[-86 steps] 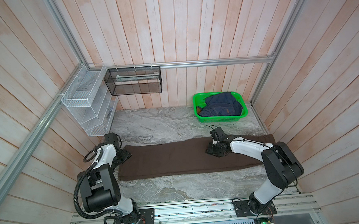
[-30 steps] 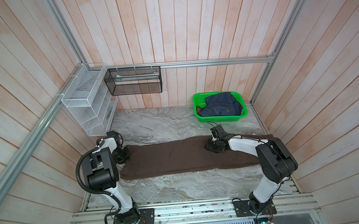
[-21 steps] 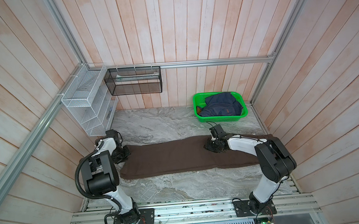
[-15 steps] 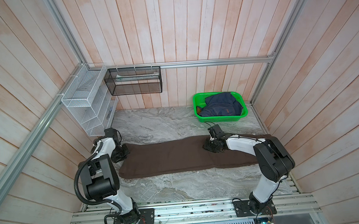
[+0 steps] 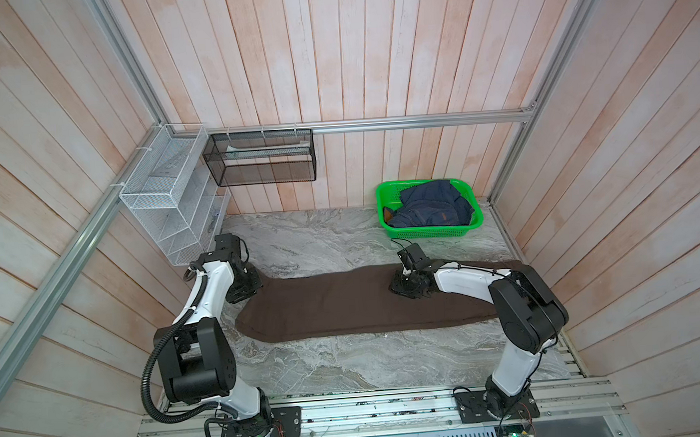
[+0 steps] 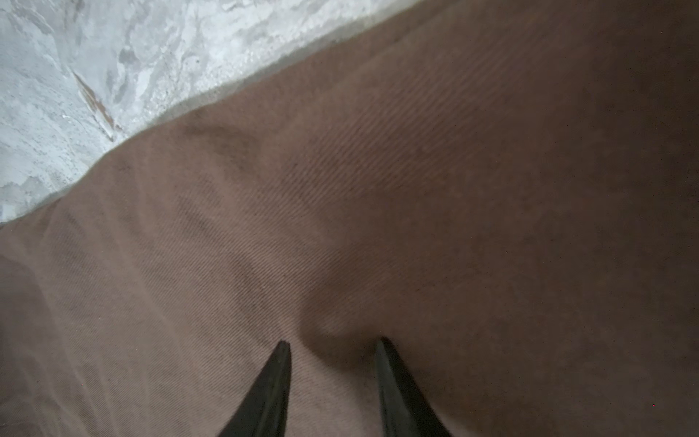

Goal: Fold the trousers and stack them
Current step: 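Lift the hem end with the left gripper and fold it toward the right gripper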

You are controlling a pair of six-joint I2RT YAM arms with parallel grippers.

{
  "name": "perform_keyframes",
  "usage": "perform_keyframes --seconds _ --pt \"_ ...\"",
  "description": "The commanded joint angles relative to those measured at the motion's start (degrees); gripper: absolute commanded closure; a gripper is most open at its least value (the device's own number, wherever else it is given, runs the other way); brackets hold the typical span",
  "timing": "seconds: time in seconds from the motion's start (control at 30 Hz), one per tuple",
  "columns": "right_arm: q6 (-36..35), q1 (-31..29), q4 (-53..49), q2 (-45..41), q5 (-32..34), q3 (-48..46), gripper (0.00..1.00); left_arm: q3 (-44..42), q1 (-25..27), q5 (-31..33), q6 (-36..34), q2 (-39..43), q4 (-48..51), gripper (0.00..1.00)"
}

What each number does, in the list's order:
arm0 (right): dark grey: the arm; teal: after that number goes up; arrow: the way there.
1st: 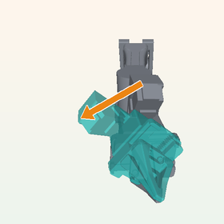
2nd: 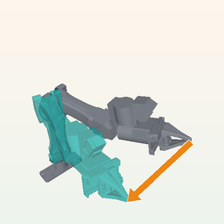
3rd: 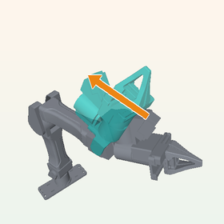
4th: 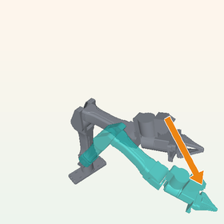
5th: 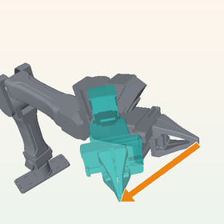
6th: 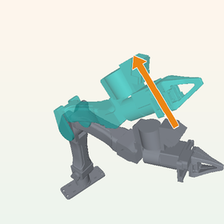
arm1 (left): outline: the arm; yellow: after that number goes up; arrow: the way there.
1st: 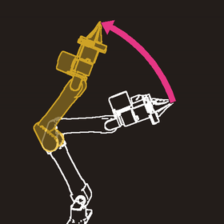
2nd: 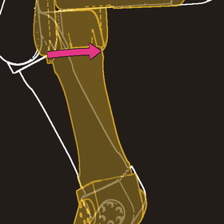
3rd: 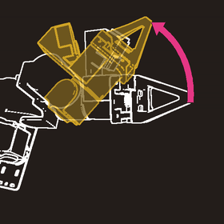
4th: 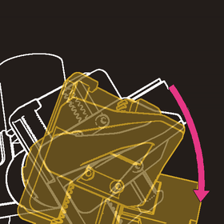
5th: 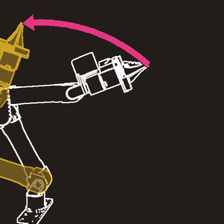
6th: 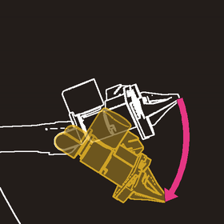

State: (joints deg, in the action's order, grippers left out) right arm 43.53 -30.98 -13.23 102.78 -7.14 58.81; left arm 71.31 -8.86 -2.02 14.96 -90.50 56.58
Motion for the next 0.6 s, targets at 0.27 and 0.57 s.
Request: perform_keyframes --seconds 0.27,0.57 --pt "2.6 -4.5 -3.6 6.5 -2.3 2.6 0.6 6.0 3.7 1.5 2.9 3.7 6.7 1.0" --pt "3.1 -6.0 -4.6 8.3 -2.2 5.7 0.6 7.0 16.1 0.7 9.3 6.1 8.7 1.0"
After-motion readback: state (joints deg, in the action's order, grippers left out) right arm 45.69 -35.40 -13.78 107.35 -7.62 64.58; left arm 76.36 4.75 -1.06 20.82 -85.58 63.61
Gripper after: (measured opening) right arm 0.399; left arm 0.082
